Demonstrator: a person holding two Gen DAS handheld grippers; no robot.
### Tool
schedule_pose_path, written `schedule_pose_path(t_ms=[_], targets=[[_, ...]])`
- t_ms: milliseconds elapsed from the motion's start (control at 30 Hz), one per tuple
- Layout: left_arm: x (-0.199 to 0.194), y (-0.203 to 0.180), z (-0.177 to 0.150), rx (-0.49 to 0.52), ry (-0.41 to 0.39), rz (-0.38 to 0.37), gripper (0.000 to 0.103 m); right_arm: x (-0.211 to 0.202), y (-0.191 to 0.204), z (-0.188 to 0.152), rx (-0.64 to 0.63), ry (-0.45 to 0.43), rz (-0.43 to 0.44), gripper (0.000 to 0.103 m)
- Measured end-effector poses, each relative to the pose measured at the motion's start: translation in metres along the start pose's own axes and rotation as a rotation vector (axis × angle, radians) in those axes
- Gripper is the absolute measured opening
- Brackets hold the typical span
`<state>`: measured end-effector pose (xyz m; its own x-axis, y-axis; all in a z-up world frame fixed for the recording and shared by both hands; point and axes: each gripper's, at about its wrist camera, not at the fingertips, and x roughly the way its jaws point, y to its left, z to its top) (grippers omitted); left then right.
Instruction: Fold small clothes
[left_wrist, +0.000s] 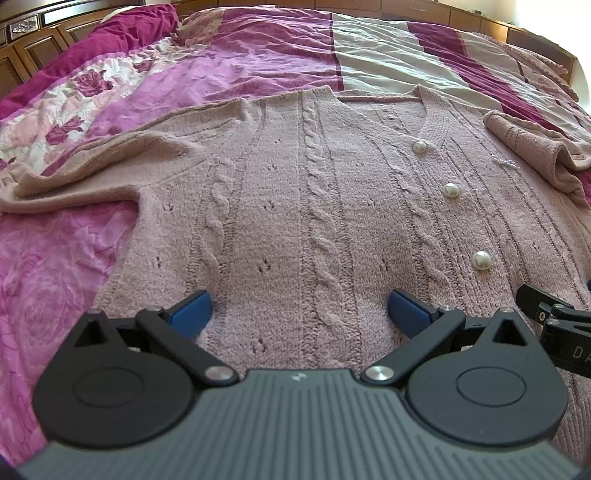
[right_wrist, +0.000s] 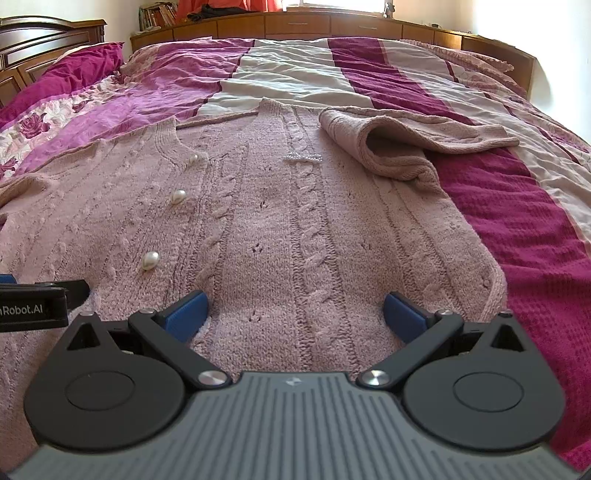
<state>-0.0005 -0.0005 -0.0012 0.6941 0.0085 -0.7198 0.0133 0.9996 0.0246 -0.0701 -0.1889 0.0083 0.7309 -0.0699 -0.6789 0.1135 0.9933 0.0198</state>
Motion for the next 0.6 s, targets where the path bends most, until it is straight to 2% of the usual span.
schedule_pose_path(t_ms=[600], targets=[[-0.0014,0.0005,0.0005,0.001,-0.003,0.001,0.103,-0.0012,0.0006,-0.0019,-0.002,-0.005,-0.001,0.103]])
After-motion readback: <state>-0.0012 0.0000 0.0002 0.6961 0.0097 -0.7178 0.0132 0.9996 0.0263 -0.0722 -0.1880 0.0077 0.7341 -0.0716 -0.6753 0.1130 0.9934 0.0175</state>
